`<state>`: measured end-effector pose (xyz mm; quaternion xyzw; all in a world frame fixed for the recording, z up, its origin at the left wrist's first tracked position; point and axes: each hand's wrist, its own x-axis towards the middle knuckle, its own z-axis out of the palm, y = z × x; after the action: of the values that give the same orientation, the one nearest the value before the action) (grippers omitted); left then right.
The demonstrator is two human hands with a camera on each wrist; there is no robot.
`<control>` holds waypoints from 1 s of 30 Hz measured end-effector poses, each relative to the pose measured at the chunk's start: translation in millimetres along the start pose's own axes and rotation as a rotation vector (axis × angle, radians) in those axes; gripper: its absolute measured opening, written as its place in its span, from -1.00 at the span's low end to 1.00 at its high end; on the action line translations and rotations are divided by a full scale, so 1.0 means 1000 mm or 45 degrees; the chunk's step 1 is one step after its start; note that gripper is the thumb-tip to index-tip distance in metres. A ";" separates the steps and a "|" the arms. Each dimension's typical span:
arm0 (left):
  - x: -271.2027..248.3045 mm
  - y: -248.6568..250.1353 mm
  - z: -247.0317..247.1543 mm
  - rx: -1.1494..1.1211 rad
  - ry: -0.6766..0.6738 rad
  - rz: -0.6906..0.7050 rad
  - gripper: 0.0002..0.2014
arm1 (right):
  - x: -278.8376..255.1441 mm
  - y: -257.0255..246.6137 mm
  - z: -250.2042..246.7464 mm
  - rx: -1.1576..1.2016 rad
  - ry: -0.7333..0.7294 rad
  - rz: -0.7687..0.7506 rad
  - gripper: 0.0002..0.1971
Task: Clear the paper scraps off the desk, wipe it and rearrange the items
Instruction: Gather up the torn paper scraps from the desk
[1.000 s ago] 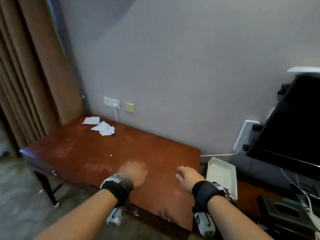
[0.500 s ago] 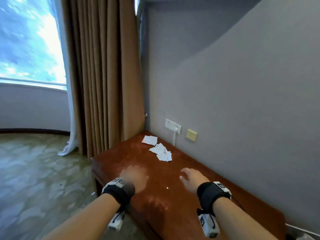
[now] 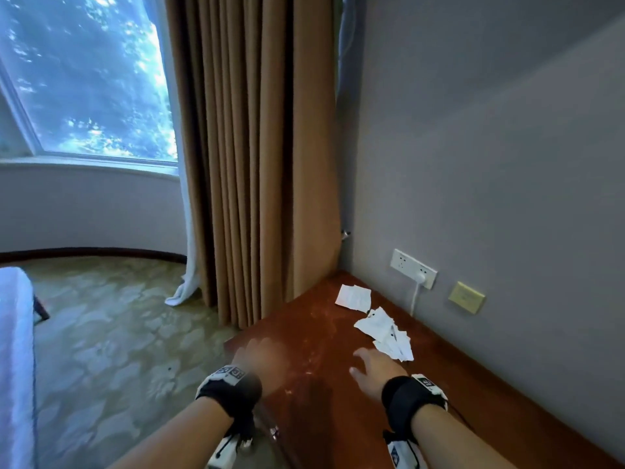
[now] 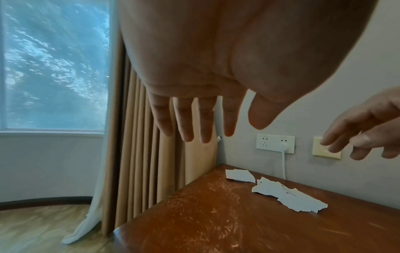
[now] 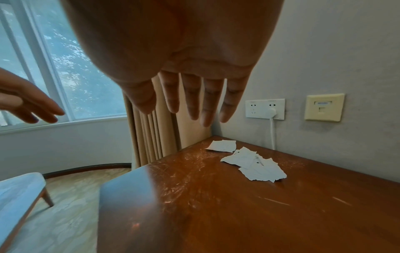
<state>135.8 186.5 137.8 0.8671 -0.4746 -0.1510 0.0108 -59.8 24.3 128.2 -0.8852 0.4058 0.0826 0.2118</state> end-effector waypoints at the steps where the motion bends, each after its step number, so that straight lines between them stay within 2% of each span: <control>1: 0.021 -0.003 0.001 0.012 -0.016 0.037 -0.52 | 0.012 0.001 0.002 0.007 0.004 0.031 -0.54; 7: 0.133 0.010 0.011 0.063 -0.150 0.363 -0.52 | 0.050 0.022 0.009 0.148 0.051 0.330 -0.51; 13: 0.207 0.048 0.035 0.149 -0.362 0.593 -0.52 | 0.059 0.055 0.029 0.344 0.025 0.623 -0.45; 21: 0.292 0.094 0.076 0.188 -0.514 0.619 -0.56 | 0.120 0.120 0.055 0.433 -0.076 0.833 -0.40; 26: 0.371 0.106 0.098 0.384 -0.457 0.699 -0.49 | 0.192 0.153 0.063 0.451 -0.069 0.815 -0.28; 30: 0.440 0.127 0.114 0.430 -0.410 0.651 -0.41 | 0.260 0.166 0.073 0.512 -0.056 0.854 -0.09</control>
<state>222.6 -232.3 -61.6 0.6745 -0.6905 -0.1976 -0.1706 -12.6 -217.4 -71.2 -0.6422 0.6761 0.0850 0.3510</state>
